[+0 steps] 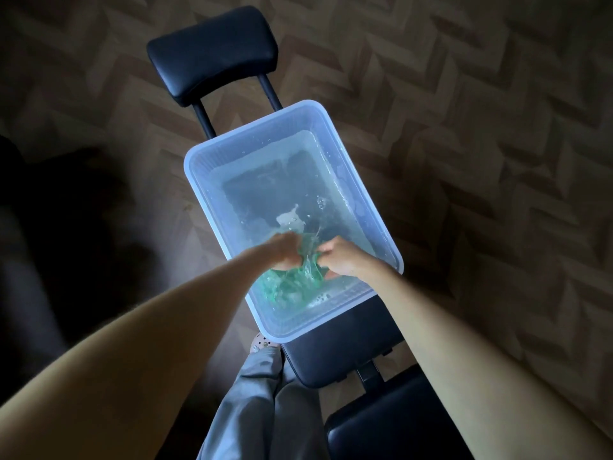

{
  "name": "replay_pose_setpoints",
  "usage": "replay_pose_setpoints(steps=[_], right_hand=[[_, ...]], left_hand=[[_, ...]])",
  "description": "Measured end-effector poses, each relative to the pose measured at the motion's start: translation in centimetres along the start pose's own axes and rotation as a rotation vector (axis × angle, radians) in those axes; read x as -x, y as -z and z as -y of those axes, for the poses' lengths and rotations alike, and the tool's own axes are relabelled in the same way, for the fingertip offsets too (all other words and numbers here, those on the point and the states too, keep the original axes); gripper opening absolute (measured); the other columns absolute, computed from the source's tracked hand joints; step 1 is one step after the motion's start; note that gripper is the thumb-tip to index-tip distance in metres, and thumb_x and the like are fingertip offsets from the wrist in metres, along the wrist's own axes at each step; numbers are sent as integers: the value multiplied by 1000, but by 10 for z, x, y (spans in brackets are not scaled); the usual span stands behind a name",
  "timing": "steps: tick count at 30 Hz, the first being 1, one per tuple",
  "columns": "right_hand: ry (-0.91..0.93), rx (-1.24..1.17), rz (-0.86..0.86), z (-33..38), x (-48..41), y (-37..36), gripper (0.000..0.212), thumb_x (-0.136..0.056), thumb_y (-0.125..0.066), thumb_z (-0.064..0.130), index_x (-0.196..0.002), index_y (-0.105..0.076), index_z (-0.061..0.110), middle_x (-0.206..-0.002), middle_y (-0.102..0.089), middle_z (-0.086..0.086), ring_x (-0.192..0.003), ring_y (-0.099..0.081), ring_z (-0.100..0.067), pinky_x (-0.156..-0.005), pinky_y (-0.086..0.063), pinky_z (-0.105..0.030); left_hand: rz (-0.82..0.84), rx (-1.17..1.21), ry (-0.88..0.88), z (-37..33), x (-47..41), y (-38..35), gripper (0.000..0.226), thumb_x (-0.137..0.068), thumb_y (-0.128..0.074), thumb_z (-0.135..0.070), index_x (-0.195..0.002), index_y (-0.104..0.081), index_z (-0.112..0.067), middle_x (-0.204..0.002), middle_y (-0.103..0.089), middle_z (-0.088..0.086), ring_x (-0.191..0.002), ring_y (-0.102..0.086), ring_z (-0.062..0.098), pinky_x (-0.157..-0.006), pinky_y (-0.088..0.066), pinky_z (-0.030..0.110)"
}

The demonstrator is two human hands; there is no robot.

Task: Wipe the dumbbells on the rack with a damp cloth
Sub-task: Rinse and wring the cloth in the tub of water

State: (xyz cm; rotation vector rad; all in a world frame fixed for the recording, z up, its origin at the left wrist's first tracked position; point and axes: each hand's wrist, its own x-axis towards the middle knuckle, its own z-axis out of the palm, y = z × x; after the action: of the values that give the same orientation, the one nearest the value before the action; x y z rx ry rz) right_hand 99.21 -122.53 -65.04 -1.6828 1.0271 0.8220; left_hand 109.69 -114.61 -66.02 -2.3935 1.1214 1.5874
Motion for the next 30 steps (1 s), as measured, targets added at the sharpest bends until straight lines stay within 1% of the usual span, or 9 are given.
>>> replay_pose_setpoints(steps=[3,6,8,11,17,21,24,28,30], right_hand=[[-7,219,-137,-4,0,0,37,-92,-39,-1,-124,-58,1,-128,-59,-15,-103,-62,-30,-76,-47,-29],[27,84,-352,-3,8,6,36,-94,-41,6,-124,-59,5,-119,-63,-18,-107,-60,-34,-79,-47,-33],[96,20,-476,2,16,11,28,-92,-44,9,-109,-66,3,-104,-67,-22,-98,-60,-37,-75,-46,-36],[188,-57,-619,12,32,17,20,-89,-48,8,-89,-61,-6,-84,-62,-26,-82,-56,-39,-65,-40,-39],[328,-496,-602,46,85,32,15,-76,-55,6,-64,-52,-1,-52,-33,0,-56,-31,-19,-52,-24,-29],[455,-603,-595,76,138,54,14,-65,-54,10,-59,-53,-3,-48,-32,1,-45,-29,-4,-43,-21,-20],[552,-647,-647,89,156,67,29,-55,-49,15,-59,-51,-14,-56,-34,-11,-55,-32,-14,-51,-20,-26],[489,-644,-604,85,141,68,12,-65,-54,8,-56,-54,0,-56,-35,-8,-54,-34,-9,-48,-23,-22],[405,-590,-578,70,114,60,12,-76,-53,-4,-64,-56,-8,-58,-35,-9,-55,-32,-10,-45,-23,-18]], left_hand=[[19,11,79,-4,3,-5,34,-95,-39,-6,-124,-52,3,-129,-52,20,-120,-50,31,-90,-42,28],[-150,205,141,-8,9,10,31,-95,-40,-7,-121,-54,4,-125,-55,21,-118,-52,33,-92,-42,31],[-251,395,108,-11,15,24,20,-91,-47,-7,-100,-65,-4,-102,-62,19,-98,-59,30,-79,-47,29],[-344,686,38,-21,37,47,23,-81,-56,-10,-59,-55,-14,-63,-52,6,-65,-47,20,-51,-38,19],[-488,783,-148,-48,102,91,41,-75,-54,-4,-38,-40,-17,-33,-36,-6,-35,-30,6,-37,-26,17],[-488,880,-315,-57,142,119,55,-71,-46,10,-30,-23,-20,-34,-20,-10,-39,-16,6,-40,-18,21],[-462,875,-406,-60,158,137,54,-69,-43,11,-36,-21,-26,-40,-17,-11,-44,-14,8,-41,-17,20],[-467,782,-317,-48,140,137,41,-74,-47,5,-48,-25,-16,-43,-21,-7,-46,-18,10,-44,-19,23],[-472,633,-227,-35,119,127,40,-79,-52,-2,-50,-29,-15,-49,-27,-1,-50,-23,13,-49,-21,27]])
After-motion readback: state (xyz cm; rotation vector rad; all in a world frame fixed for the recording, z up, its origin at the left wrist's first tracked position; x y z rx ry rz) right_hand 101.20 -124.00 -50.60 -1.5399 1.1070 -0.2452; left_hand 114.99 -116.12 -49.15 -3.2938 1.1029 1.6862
